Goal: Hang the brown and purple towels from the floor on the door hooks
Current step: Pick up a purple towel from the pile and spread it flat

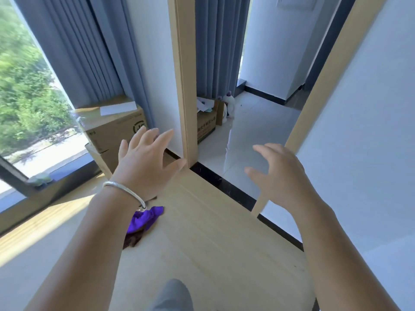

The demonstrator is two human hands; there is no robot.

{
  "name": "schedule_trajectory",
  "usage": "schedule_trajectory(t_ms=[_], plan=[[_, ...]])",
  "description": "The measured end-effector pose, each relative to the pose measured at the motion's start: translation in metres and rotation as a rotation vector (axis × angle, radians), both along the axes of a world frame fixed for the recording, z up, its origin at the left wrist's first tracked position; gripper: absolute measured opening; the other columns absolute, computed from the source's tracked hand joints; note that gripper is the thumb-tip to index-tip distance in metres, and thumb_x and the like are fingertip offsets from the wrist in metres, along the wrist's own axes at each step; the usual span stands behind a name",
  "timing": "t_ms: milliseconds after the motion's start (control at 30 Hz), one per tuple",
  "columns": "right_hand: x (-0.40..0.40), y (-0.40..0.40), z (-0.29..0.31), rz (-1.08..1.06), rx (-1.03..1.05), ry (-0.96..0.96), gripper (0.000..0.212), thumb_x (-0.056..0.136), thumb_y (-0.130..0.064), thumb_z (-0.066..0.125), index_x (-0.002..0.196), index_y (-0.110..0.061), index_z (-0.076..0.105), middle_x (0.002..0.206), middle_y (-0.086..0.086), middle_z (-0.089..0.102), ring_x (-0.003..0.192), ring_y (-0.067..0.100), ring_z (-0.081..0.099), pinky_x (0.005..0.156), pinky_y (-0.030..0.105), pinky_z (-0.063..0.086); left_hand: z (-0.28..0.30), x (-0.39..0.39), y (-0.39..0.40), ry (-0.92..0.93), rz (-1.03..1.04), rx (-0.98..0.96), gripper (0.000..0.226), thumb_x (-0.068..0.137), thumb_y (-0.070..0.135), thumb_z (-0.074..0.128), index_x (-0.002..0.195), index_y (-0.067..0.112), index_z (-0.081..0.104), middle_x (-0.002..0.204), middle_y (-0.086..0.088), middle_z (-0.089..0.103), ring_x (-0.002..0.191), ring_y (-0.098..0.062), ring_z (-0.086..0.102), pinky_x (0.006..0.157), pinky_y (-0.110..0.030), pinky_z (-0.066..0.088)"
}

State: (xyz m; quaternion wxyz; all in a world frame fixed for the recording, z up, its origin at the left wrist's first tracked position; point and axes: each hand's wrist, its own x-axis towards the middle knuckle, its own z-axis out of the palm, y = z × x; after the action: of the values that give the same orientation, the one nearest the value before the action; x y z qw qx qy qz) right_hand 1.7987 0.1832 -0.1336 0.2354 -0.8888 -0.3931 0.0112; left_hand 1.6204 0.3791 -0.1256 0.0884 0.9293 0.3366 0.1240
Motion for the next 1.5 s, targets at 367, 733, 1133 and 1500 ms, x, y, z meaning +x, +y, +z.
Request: schedule_trajectory(t_ms=[367, 733, 1133, 1500], plan=[[0.031, 0.189, -0.025, 0.347, -0.097, 0.029, 0.059, 0.091, -0.042, 0.057, 0.144, -0.023, 0.039, 0.144, -0.004, 0.041, 0.137, 0.014, 0.027, 0.111, 0.036, 0.027, -0.029, -0.021, 0.147, -0.035, 0.356, -0.096, 0.069, 0.089, 0.060, 0.044, 0.150, 0.036, 0.021, 0.157, 0.000, 0.023, 0.148, -0.021, 0.004, 0.119, -0.051, 0.008], [0.015, 0.430, -0.036, 0.729, -0.229, -0.087, 0.065, 0.091, -0.052, 0.054, 0.147, -0.029, 0.031, 0.148, -0.009, 0.036, 0.141, 0.013, 0.022, 0.115, 0.039, 0.019, -0.074, -0.081, 0.298, -0.062, 0.726, -0.182, 0.068, 0.088, 0.054, 0.053, 0.148, 0.029, 0.032, 0.151, -0.005, 0.035, 0.144, -0.026, 0.020, 0.114, -0.054, 0.022], [-0.008, 0.549, -0.116, 1.036, -0.474, -0.007, 0.067, 0.090, -0.047, 0.058, 0.148, -0.028, 0.031, 0.150, -0.007, 0.034, 0.143, 0.014, 0.020, 0.117, 0.043, 0.019, -0.134, -0.093, 0.334, -0.017, 0.974, -0.358, 0.069, 0.089, 0.049, 0.058, 0.148, 0.023, 0.034, 0.146, -0.006, 0.039, 0.138, -0.023, 0.028, 0.111, -0.044, 0.030], [0.065, 0.687, -0.227, 1.252, -0.702, 0.102, 0.069, 0.088, -0.042, 0.063, 0.147, -0.027, 0.032, 0.148, -0.004, 0.035, 0.139, 0.016, 0.028, 0.114, 0.038, 0.026, -0.244, -0.013, 0.397, 0.068, 1.191, -0.551, 0.070, 0.090, 0.047, 0.056, 0.150, 0.024, 0.029, 0.151, -0.007, 0.034, 0.138, -0.025, 0.032, 0.111, -0.040, 0.027]])
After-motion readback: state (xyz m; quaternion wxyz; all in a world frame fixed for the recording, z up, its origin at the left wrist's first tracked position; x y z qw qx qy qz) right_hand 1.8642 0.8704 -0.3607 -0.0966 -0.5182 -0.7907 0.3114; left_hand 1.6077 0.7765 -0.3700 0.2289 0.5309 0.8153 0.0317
